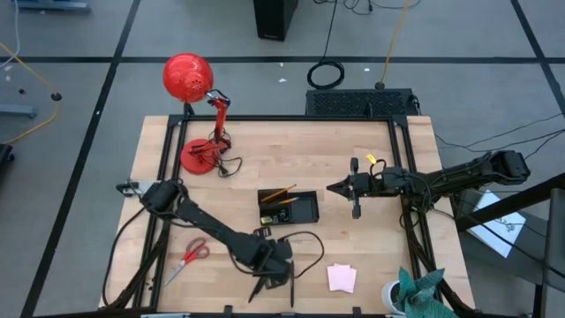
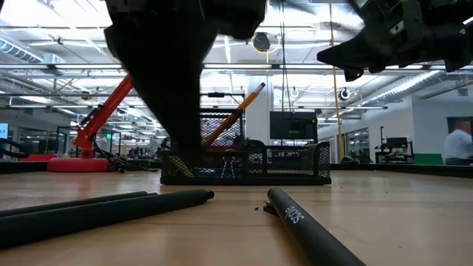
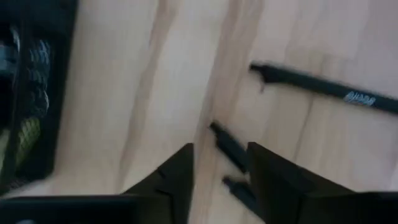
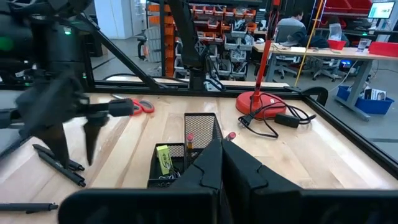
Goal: Pick and place office supplies into organizer
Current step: Put the middle pen into the desk organizer
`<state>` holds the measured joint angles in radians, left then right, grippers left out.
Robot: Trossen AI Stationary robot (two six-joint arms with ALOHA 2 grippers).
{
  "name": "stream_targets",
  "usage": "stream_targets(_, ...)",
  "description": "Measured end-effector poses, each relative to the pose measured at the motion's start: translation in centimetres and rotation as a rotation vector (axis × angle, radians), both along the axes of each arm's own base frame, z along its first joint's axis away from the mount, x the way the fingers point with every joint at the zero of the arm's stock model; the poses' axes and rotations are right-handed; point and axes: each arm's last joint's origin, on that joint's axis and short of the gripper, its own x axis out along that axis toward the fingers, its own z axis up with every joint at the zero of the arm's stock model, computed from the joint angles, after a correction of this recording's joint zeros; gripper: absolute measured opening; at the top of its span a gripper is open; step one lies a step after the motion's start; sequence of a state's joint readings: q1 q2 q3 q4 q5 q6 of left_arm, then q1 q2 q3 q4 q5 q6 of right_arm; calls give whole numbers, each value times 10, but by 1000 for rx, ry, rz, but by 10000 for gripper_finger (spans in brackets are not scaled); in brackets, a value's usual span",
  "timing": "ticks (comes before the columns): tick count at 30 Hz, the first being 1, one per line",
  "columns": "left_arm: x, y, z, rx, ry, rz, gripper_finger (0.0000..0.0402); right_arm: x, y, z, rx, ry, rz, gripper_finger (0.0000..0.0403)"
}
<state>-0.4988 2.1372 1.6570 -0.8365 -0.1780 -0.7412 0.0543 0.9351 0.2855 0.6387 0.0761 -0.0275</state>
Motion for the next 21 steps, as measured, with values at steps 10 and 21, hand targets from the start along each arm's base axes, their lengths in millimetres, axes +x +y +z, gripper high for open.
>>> stream_targets(10, 6, 2, -6, -104, 27, 33, 227, 0, 0, 0, -11, 2, 1, 0)
stream_targets(21, 11, -7, -44, -95, 90, 10, 227, 0, 0, 0, -10, 4, 1, 0)
